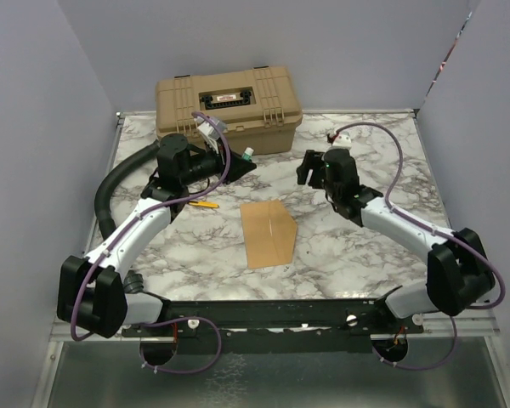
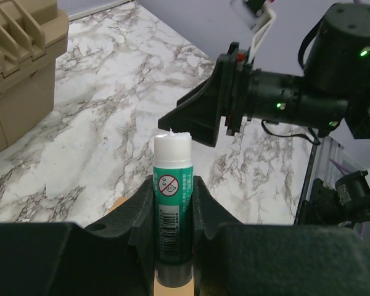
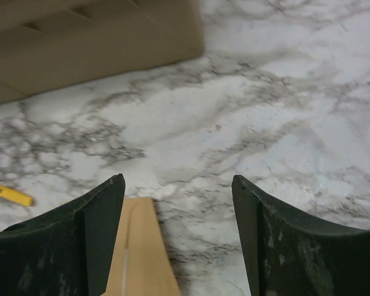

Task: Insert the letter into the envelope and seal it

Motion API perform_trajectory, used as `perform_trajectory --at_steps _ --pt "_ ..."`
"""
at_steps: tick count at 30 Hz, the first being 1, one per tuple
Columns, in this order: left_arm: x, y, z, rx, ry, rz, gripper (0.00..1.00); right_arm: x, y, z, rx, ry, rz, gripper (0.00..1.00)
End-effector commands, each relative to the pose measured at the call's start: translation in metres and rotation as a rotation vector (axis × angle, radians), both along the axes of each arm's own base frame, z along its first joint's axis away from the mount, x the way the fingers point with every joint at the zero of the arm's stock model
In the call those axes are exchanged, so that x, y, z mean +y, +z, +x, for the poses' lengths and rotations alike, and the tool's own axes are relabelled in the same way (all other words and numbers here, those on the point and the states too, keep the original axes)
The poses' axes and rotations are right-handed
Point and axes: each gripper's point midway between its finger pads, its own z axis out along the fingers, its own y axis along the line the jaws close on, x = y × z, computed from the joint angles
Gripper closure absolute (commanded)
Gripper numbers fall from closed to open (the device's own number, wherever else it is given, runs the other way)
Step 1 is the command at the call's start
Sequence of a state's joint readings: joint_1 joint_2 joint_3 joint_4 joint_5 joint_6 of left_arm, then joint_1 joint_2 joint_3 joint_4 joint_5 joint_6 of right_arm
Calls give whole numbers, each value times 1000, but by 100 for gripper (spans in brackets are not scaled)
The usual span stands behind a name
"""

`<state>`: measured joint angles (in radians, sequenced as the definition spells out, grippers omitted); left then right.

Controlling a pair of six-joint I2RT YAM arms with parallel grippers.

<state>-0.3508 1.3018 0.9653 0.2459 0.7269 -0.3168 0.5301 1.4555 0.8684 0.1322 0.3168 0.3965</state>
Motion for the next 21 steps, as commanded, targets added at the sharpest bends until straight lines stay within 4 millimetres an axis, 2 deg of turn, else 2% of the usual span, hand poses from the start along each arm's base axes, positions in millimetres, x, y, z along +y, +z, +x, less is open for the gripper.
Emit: perform_trajectory --at_steps 1,2,5,7,9,13,16,21 --pt "-1 23 -6 -54 -9 -52 100 38 62 -20 7 202 147 26" --pt "-2 27 -7 -59 -13 -59 100 51 81 -26 -14 276 205 24" --pt "-4 36 -8 -74 -32 -80 100 101 157 -58 -150 602 448 22" --pt "-7 44 -11 -86 -61 -105 100 117 192 -72 -186 715 560 21" --pt "-10 51 -13 -93 -88 -124 100 128 214 -84 -183 806 637 21" --pt "-14 62 -17 -106 -127 -150 100 139 239 -86 -162 865 718 22" --pt "-17 68 -19 -89 -151 -182 100 149 252 -88 -144 925 790 29" --pt "-21 77 -17 -65 -178 -230 100 156 242 -75 -90 904 790 38"
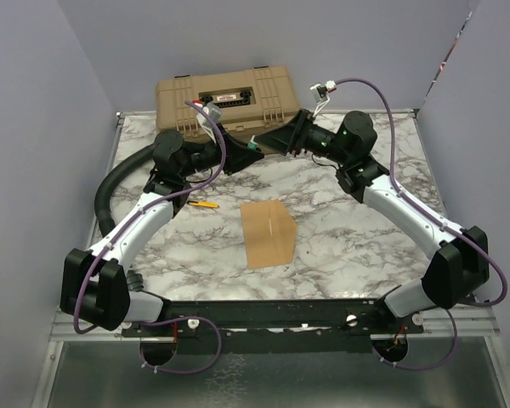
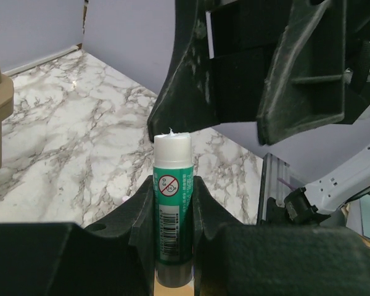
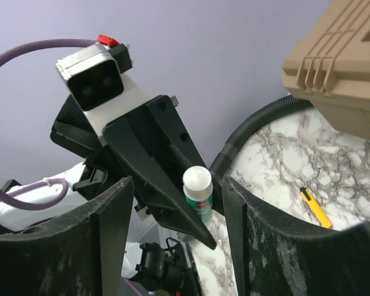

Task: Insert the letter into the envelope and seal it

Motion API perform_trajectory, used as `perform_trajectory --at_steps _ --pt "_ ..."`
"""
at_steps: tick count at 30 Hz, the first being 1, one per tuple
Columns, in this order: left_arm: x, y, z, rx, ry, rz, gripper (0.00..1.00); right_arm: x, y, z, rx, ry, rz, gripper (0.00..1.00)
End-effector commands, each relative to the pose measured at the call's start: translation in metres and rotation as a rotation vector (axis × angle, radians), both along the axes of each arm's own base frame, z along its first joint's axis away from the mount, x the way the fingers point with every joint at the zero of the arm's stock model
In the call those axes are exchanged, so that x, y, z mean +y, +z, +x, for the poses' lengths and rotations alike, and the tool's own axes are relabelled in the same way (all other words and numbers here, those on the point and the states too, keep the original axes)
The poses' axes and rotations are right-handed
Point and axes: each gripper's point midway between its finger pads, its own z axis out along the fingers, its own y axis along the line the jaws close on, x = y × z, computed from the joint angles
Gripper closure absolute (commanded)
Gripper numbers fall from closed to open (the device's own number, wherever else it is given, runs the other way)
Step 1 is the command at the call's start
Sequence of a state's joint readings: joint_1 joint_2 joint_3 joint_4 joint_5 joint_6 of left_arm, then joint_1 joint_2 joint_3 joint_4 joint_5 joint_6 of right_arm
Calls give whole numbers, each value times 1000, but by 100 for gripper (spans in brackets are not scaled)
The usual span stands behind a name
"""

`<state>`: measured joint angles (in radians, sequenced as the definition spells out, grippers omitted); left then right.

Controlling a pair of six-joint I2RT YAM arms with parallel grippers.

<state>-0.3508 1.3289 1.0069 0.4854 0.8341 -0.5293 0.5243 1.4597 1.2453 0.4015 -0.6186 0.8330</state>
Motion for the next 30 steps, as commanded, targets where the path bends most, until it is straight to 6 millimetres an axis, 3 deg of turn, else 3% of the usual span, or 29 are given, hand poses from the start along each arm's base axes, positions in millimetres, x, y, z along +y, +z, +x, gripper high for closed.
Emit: perform_trajectory --at_steps 1,5,10,17,23,30 --pt "-6 22 -6 -23 -66 -61 100 7 -4 -3 55 58 -2 38" --pt "-6 23 -6 -18 -66 -68 100 7 -7 -3 51 55 -12 40" --pt "-6 24 -7 -2 -69 -83 100 10 -10 -1 51 76 -14 54" --pt "-8 27 -16 29 -123 -87 100 11 -9 7 86 42 -4 58" --pt "-7 24 -16 39 -113 -89 100 14 -12 8 111 58 26 69" --pt "-5 23 -17 45 -105 -89 94 13 -16 9 119 58 71 73"
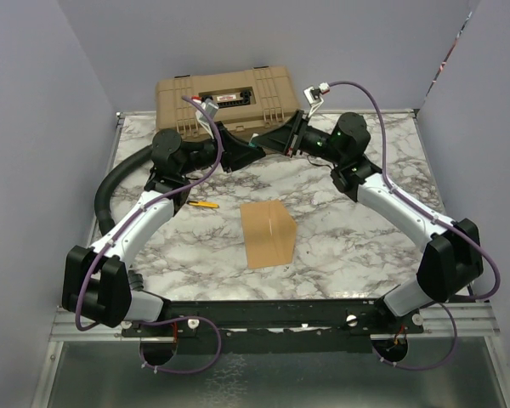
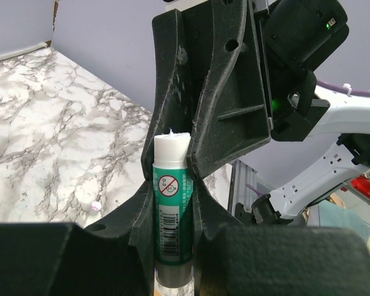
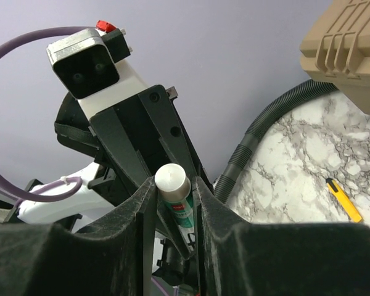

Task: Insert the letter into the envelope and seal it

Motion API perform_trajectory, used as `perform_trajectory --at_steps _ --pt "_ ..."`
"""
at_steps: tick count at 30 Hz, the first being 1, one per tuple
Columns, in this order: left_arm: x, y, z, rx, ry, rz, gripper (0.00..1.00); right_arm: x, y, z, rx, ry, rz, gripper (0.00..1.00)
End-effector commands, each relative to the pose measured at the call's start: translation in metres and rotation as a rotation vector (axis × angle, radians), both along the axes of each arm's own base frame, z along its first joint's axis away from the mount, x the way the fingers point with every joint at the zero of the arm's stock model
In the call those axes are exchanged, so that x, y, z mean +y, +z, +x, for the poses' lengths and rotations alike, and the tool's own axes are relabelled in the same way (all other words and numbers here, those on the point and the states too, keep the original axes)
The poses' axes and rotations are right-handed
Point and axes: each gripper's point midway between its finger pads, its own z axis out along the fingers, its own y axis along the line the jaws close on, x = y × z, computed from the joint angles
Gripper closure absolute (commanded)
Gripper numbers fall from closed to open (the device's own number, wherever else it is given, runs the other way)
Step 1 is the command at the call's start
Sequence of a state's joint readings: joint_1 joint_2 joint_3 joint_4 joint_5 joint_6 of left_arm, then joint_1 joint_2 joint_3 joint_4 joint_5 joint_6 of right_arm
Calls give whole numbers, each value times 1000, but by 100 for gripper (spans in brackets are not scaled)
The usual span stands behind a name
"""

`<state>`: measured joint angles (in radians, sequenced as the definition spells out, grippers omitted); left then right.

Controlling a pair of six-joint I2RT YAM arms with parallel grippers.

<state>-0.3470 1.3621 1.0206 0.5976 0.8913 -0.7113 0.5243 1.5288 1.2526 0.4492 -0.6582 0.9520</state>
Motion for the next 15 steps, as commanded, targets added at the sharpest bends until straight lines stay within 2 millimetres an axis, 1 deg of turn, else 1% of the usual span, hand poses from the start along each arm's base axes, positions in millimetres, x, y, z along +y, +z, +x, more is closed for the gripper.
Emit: perform_trajectory --at_steps 1,2,3,4,6,7,8,10,13,15 --pt "0 8 -9 -31 -26 -8 93 3 -1 1 -2 9 46 77" --pt "1 9 -8 -31 -22 -8 90 3 -1 0 -5 17 53 81" --pt "1 10 -7 -29 -12 -8 83 2 -1 0 -7 17 57 87" --pt "2 11 -4 -29 3 -2 73 1 -1 0 -12 12 56 90" --pt "5 12 2 -35 34 28 58 1 -2 1 -28 2 32 96" --pt "6 9 7 -38 57 56 53 0 -4 1 -61 -8 4 98" --pt "9 5 12 -38 77 94 51 -2 -6 1 -78 -17 -21 99" --pt "15 -7 20 -36 118 189 50 -5 -10 0 -114 -29 -57 99" --pt "21 -21 22 -32 116 274 50 -4 -18 -6 -141 6 -94 100" --pt "19 -22 19 -40 79 278 51 -4 -23 -7 -148 16 -115 99"
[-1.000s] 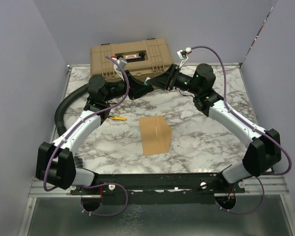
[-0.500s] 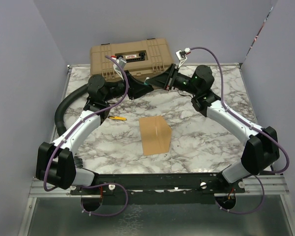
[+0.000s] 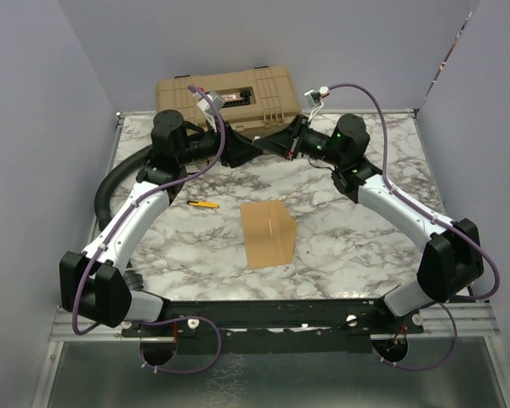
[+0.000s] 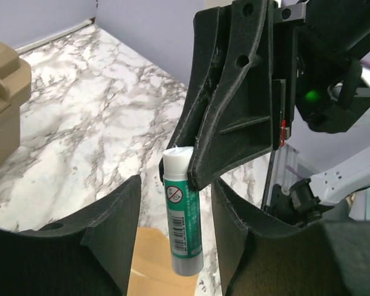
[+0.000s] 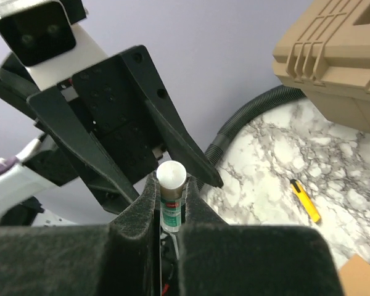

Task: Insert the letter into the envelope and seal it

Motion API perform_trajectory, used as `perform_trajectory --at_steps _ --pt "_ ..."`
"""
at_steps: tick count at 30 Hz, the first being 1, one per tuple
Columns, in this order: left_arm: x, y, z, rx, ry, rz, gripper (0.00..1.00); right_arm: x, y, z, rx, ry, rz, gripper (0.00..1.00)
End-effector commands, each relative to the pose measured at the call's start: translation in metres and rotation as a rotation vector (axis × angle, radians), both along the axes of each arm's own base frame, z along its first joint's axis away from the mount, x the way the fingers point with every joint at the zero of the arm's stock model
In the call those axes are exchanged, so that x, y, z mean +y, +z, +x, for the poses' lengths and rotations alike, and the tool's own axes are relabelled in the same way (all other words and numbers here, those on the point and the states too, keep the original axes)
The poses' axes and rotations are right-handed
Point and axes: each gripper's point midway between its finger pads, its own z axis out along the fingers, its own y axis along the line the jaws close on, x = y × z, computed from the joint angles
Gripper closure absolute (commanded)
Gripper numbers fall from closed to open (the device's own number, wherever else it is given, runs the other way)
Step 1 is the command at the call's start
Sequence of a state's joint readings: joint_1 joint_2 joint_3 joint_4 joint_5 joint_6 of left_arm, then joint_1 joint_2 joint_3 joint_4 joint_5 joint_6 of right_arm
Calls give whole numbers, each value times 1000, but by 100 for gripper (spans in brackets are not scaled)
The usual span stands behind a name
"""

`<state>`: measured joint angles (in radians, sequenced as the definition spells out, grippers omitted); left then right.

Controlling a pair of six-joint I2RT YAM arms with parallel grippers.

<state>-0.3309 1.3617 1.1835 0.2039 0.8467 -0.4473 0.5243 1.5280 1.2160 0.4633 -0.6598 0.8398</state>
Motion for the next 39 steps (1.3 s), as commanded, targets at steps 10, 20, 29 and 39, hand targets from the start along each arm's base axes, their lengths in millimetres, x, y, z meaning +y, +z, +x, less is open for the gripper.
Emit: perform_trajectory --at_steps 10,20,29,39 --pt "-3 -33 -16 56 -160 101 77 1 -4 -12 -59 66 -48 100" --pt "8 -37 4 114 35 95 100 -11 9 -15 1 -14 10 30" --pt "28 7 38 250 385 -232 100 -15 -10 -19 -36 -68 -37 20" --pt "46 53 33 307 484 -526 100 27 6 -16 -15 -5 21 32"
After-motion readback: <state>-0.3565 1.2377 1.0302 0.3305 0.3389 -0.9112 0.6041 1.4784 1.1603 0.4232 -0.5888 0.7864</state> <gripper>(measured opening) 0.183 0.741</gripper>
